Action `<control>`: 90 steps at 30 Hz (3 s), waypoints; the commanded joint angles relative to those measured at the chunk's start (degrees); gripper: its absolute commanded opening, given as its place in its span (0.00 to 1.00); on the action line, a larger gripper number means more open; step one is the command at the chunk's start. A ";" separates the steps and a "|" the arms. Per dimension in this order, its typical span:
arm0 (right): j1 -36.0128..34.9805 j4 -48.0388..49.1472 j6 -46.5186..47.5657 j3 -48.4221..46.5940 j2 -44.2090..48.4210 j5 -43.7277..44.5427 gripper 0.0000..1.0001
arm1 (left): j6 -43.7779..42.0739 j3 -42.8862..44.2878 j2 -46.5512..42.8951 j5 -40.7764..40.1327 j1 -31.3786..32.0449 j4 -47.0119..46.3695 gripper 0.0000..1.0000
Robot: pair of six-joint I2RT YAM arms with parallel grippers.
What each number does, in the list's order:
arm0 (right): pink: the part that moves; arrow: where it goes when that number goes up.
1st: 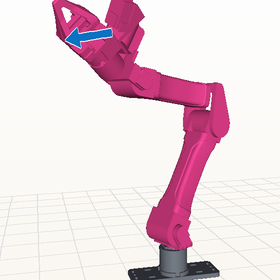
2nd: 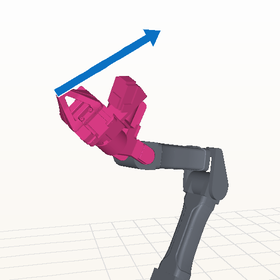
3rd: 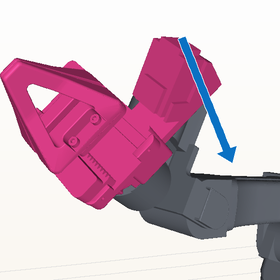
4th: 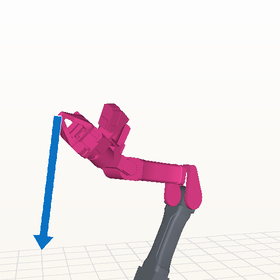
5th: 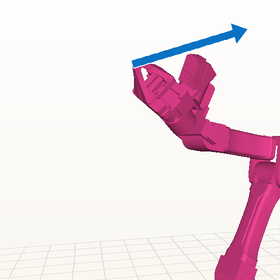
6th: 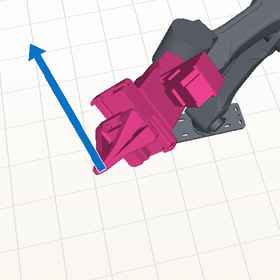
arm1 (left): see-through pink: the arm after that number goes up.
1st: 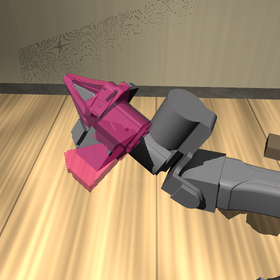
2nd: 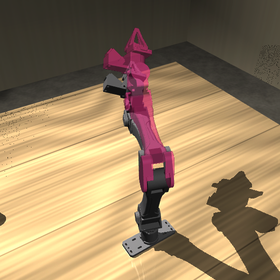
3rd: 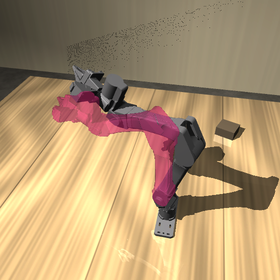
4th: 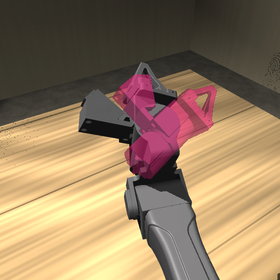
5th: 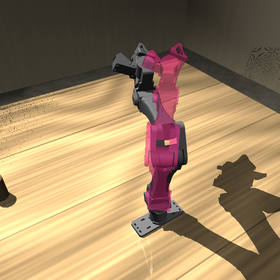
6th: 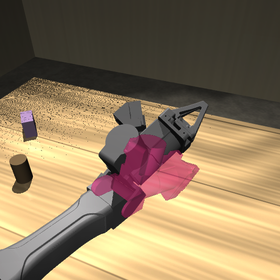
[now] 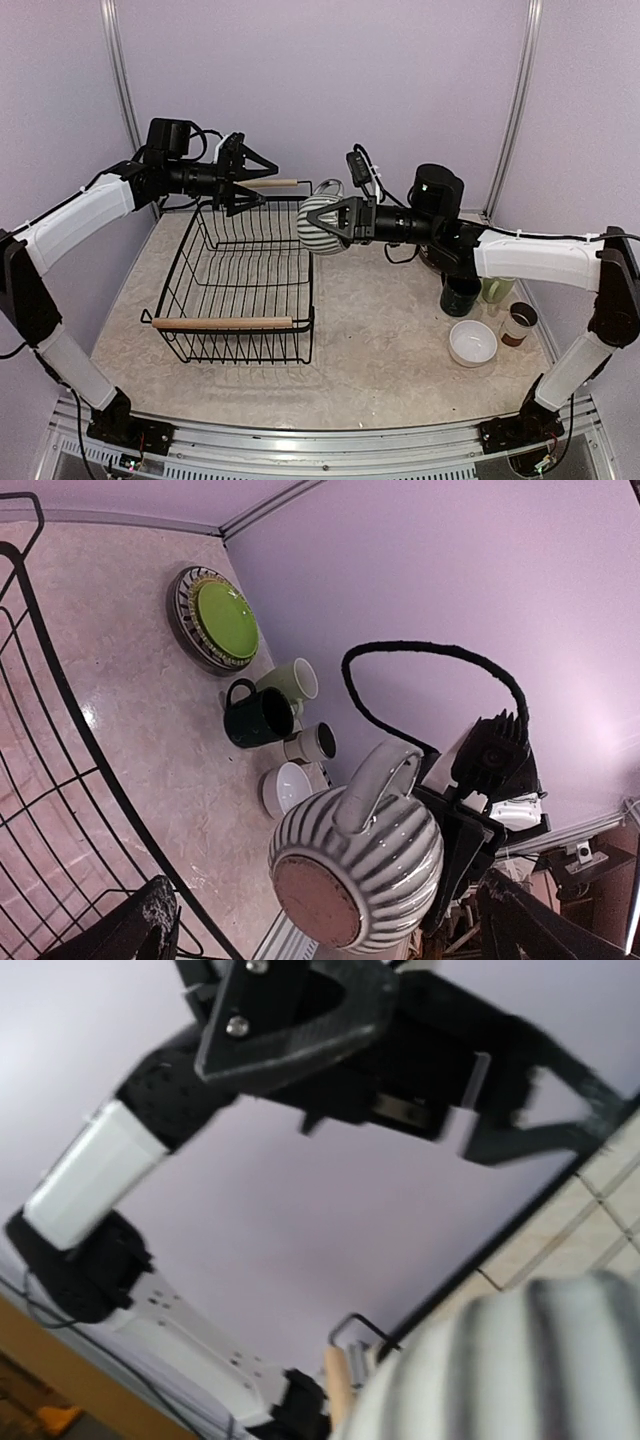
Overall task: Unload the mixed dishes from the dish rack
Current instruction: Pass from the left arm to the right, then place the cup at the center of the board, then reset both arms
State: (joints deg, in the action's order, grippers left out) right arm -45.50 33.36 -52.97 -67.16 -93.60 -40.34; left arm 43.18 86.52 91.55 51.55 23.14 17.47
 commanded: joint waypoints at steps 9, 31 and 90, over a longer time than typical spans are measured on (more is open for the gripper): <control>1.33 -51.91 27.30 -3.37 16.97 42.76 0.00 | -7.58 1.71 -10.76 -29.99 -1.72 16.25 0.99; 1.42 -70.10 26.22 0.67 2.86 54.70 0.00 | -5.59 -2.61 -12.53 -28.64 -1.99 12.41 0.99; 5.33 -50.57 38.00 3.18 51.78 54.77 1.00 | -12.25 -18.28 -44.76 -60.06 -1.67 -2.58 0.99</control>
State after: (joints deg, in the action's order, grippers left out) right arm -40.36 -23.46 -17.23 -67.07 -45.65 15.44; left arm 32.64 70.08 49.08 -2.90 21.56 18.00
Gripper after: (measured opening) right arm 0.997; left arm 0.990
